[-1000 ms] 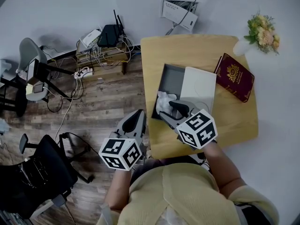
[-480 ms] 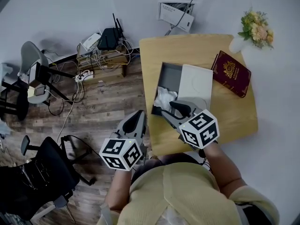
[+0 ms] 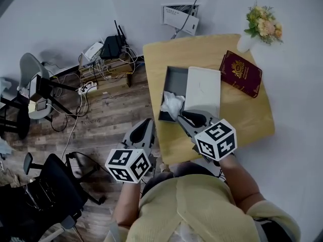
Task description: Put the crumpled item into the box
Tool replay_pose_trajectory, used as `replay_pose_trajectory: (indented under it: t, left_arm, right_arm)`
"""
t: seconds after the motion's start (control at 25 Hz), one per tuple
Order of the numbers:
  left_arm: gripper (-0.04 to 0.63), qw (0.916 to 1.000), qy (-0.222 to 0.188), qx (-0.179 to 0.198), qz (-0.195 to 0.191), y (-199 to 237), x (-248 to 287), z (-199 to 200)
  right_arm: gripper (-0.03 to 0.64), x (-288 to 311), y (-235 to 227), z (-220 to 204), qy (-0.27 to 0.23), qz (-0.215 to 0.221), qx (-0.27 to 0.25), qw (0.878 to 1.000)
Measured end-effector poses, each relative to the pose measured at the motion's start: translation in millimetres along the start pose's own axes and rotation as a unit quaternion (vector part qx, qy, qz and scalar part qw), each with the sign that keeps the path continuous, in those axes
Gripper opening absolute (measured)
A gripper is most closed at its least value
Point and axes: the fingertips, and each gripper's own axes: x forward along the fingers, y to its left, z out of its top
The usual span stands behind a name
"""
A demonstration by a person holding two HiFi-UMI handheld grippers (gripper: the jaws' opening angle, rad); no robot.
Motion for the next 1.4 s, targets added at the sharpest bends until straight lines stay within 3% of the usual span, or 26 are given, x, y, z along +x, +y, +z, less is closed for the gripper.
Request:
replay_pose_trajectory:
  t: [0.8,1.4]
  left_arm:
    - [0.026,0.9997,0.005,0.01,-0.022,-17,-15,-9]
    - [0.026,0.9996,0.013,0.012,-0.021,-25,-18,-20]
  right_arm:
    - [0.041,-35,5,-13,-0.023,-0.048,0.016,0.998]
    - [0.029,-47,4,-29,-0.011,-0.062,0.022,0.998]
